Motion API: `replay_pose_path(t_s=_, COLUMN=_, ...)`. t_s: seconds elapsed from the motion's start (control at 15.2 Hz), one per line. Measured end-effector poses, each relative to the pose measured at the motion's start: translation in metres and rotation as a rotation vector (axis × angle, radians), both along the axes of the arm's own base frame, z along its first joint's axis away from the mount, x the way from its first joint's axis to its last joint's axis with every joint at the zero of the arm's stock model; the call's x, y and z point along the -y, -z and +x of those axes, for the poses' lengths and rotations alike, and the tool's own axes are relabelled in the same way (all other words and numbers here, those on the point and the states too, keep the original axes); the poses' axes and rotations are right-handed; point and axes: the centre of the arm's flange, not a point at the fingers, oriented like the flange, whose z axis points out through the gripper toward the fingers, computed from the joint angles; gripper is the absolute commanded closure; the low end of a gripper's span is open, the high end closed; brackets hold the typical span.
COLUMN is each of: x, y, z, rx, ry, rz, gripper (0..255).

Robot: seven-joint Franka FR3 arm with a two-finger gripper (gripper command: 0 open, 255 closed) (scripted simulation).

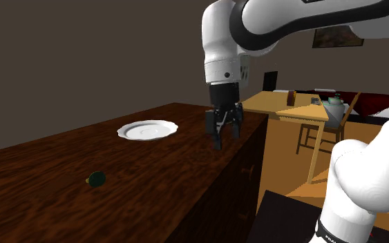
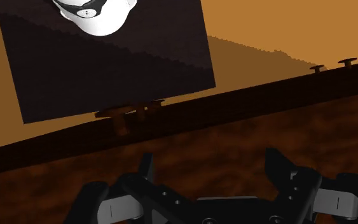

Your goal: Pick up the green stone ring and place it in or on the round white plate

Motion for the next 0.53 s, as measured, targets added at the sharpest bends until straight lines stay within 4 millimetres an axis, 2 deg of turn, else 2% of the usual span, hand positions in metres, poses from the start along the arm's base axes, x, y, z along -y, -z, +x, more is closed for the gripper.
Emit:
replay_pose_path(t_s=0.33, x=-0.051, y=-0.005, z=0.027, rx=0.040, ry=0.039, rz=0.001, gripper=0)
replay_pose_path(t_s=0.53, x=-0.088, y=-0.004, z=0.041, rx=0.064, ry=0.062, rz=0.002, gripper=0)
